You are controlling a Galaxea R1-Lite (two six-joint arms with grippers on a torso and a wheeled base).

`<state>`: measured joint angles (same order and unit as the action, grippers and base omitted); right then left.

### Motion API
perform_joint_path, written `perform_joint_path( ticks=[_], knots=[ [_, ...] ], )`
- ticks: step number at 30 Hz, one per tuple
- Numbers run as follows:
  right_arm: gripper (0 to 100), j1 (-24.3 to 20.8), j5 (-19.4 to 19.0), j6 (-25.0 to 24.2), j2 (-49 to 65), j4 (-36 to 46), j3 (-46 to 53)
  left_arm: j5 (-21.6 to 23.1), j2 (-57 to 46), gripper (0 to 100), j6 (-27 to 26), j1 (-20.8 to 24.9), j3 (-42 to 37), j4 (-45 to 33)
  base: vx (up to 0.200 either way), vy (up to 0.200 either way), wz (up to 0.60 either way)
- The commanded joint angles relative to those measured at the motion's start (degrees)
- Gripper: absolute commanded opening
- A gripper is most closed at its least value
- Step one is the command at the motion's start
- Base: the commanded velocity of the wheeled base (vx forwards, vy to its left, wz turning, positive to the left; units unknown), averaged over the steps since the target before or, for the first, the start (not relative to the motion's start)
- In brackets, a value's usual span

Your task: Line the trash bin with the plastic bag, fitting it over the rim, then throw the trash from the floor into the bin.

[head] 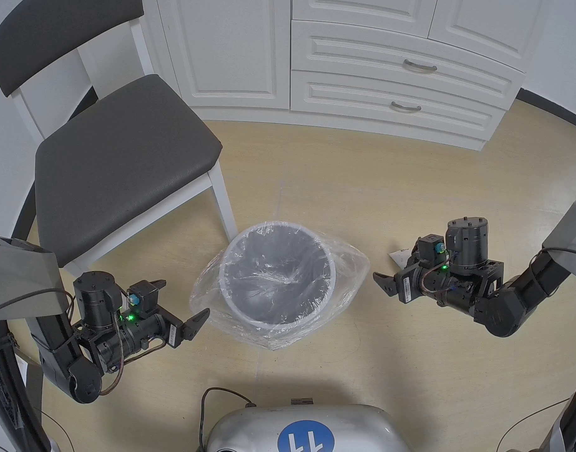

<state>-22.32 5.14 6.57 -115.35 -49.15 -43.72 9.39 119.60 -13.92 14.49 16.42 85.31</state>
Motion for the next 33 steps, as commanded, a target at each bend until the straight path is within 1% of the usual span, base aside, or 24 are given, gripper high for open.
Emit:
perform_joint_path(
  ticks=[1, 7, 9, 13, 16, 21, 24, 30, 33],
  knots=[
    [100, -0.97, -0.13, 0.46, -4.54, -0.51, 0.21, 0.19, 3.18, 100, -0.58, -0.78, -0.07, 0.47, 0.000, 0.000, 0.00],
    [100, -1.41, 0.57, -0.33, -14.29, -3.58, -5.24, -0.07, 3.09, 100, -0.84, -0.87, -0.07, 0.65, 0.000, 0.000, 0.00],
    [100, -0.97, 1.01, -2.09, -18.51, -4.81, -8.49, -0.07, 3.18, 100, -0.93, -0.96, 0.01, 0.65, 0.000, 0.000, 0.00],
    [100, -0.53, 1.45, -5.08, -23.08, -4.29, -13.85, -0.16, 3.27, 100, -0.93, -1.40, 0.28, 0.91, 0.000, 0.000, 0.00],
    [100, 0.00, 2.59, -8.94, -28.79, -4.02, -20.18, -0.16, 3.18, 100, -0.93, -1.49, 0.45, 0.91, 0.000, 0.000, 0.00],
    [100, 1.14, 4.08, -9.82, -34.77, -3.76, -26.16, -0.16, 3.18, 100, -0.93, -1.49, 0.63, 0.91, 0.000, 0.000, 0.00],
    [100, 1.40, 5.14, -9.82, -36.88, -3.85, -28.00, -0.25, 3.27, 100, -0.84, -1.49, 0.63, 0.91, 0.000, 0.000, 0.00],
    [100, 1.23, 5.84, -12.46, -36.62, 2.92, -30.46, -0.25, 3.53, 100, -0.84, -1.49, 0.98, 0.91, 0.000, 0.000, 0.00],
    [100, 1.05, 7.42, -12.90, -36.70, 3.19, -30.99, -0.25, 3.62, 100, -0.84, -1.49, 1.07, 0.91, 0.000, 0.000, 0.00]
  ],
)
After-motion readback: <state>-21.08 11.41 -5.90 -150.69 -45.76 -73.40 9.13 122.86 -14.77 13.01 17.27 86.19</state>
